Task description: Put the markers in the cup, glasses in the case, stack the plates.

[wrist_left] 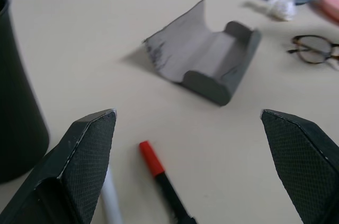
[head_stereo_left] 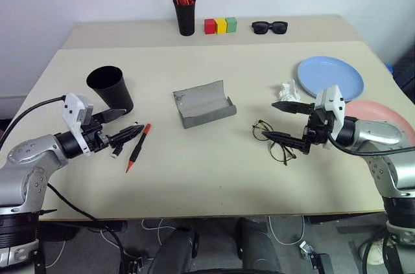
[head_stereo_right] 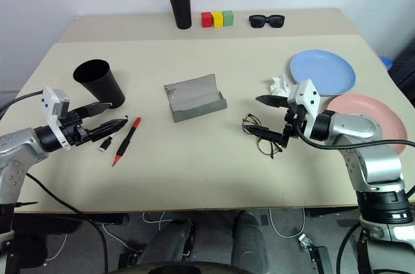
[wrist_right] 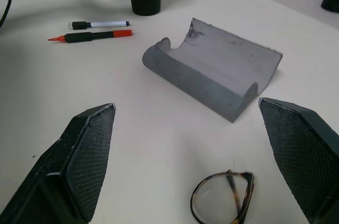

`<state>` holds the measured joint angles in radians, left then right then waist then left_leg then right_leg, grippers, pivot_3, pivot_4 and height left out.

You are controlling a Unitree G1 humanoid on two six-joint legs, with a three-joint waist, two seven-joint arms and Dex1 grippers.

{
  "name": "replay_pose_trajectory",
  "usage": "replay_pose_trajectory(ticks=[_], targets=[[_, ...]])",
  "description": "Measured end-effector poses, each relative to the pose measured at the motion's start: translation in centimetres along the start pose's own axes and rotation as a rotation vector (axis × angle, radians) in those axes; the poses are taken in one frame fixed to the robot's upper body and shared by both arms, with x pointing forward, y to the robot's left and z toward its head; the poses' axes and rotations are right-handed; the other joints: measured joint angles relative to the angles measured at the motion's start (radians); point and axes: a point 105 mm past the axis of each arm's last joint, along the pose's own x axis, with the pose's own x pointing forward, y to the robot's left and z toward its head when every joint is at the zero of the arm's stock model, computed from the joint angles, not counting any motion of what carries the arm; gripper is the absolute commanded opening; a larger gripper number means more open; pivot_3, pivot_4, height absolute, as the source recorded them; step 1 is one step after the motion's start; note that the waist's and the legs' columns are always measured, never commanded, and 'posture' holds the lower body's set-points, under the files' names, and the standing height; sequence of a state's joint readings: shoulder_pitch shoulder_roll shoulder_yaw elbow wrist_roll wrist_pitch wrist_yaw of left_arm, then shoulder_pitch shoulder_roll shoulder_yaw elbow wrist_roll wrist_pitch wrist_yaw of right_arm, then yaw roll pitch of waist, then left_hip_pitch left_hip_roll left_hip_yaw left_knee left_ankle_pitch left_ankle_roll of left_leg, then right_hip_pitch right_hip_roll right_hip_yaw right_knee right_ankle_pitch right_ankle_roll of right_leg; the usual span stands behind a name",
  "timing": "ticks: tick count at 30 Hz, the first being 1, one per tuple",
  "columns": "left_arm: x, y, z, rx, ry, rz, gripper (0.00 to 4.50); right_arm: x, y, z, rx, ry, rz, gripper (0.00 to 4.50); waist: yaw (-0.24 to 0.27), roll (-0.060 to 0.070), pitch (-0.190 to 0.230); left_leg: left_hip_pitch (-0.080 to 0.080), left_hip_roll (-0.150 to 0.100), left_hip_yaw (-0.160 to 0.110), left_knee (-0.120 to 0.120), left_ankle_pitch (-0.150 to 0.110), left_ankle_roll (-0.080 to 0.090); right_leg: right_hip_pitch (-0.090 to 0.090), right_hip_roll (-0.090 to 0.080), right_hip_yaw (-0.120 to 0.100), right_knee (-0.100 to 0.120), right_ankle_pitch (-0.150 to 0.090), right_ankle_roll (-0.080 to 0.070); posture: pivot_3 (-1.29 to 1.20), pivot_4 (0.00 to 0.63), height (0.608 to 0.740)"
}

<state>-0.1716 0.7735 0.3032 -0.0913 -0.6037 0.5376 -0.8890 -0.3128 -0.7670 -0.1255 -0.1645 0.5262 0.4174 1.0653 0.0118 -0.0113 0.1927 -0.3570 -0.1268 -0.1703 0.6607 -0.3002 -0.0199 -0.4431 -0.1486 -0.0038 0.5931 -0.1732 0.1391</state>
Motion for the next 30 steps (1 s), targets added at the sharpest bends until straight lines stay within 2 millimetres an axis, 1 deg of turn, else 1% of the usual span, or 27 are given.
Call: replay_pose_trajectory(ticks=[4,9,12,15,17,20,22,25,27,30], targets=[[0.1,0.8,-0.6,0.016,0.038,0.071,4.50,0.1,-0.1,0.2,-0.007,-0.002,0.001,4.44,0.001,0.000,0.000,0.000,0.000,0.000,0.000,0.000,0.000,0.000,0.000,0.000,0.000,0.000,0.000,0.00,0.150,0.740],[0.1,1.6,-1.6,-0.012,0.081,0.181,4.50,0.1,-0.3,0.4,-0.021,-0.002,-0.008,4.44,0.001,-0.001,0.000,0.000,0.000,0.000,0.000,0.000,0.000,0.000,0.000,0.000,0.000,0.000,0.000,0.00,0.150,0.740],[-0.1,1.7,-2.1,-0.044,0.123,0.194,4.50,0.1,-0.3,0.4,-0.019,0.000,-0.016,4.44,0.001,-0.001,0.000,0.000,0.000,0.000,0.000,0.000,0.000,0.000,0.000,0.000,0.000,0.000,0.000,0.00,0.150,0.740],[-0.9,2.4,-2.4,-0.055,0.206,0.241,4.50,0.3,-0.3,0.5,-0.021,0.000,-0.018,4.44,0.000,-0.001,0.001,0.000,0.000,0.000,0.000,0.000,0.000,0.000,0.000,0.000,0.000,-0.001,0.001,0.00,0.150,0.740],[-1.9,2.9,-2.8,-0.092,0.301,0.274,4.50,0.7,-0.2,0.5,-0.026,-0.001,-0.008,4.44,-0.003,-0.001,0.001,0.000,0.000,0.000,0.000,0.000,0.000,0.000,0.001,0.000,0.000,-0.001,0.002,0.00,0.150,0.740],[-2.8,3.0,-3.4,-0.152,0.380,0.288,4.50,1.7,0.0,1.1,-0.036,-0.031,0.004,4.44,-0.003,0.000,0.001,0.000,0.001,0.000,0.000,0.000,0.000,0.000,0.001,0.000,0.000,-0.001,0.002,0.00,0.150,0.740],[-3.1,3.0,-3.6,-0.175,0.403,0.292,4.50,2.0,0.2,1.0,-0.032,-0.036,0.011,4.44,-0.001,0.000,0.001,0.000,0.001,0.000,0.000,-0.001,0.000,-0.001,0.001,0.000,0.000,-0.001,0.001,0.00,0.150,0.740],[-2.8,3.1,-3.5,-0.216,0.423,0.294,4.50,2.4,0.8,1.3,-0.037,-0.037,0.034,4.44,0.004,-0.001,0.002,-0.001,0.000,0.000,0.000,-0.001,-0.001,-0.001,0.001,0.000,0.000,0.000,0.000,0.00,0.150,0.740],[-2.4,2.9,-3.2,-0.213,0.434,0.281,4.50,2.4,1.1,1.7,-0.050,-0.046,0.045,4.44,0.001,-0.001,0.002,0.000,0.000,0.000,0.000,-0.001,-0.001,0.000,0.001,0.000,0.000,0.000,0.000,0.00,0.150,0.740],[-1.6,2.7,-3.0,-0.201,0.452,0.266,4.50,2.3,1.3,1.6,-0.047,-0.045,0.047,4.44,0.000,-0.001,0.002,0.000,0.000,0.000,0.000,-0.001,-0.001,-0.001,0.001,0.000,0.000,0.000,0.000,0.00,0.150,0.740]])
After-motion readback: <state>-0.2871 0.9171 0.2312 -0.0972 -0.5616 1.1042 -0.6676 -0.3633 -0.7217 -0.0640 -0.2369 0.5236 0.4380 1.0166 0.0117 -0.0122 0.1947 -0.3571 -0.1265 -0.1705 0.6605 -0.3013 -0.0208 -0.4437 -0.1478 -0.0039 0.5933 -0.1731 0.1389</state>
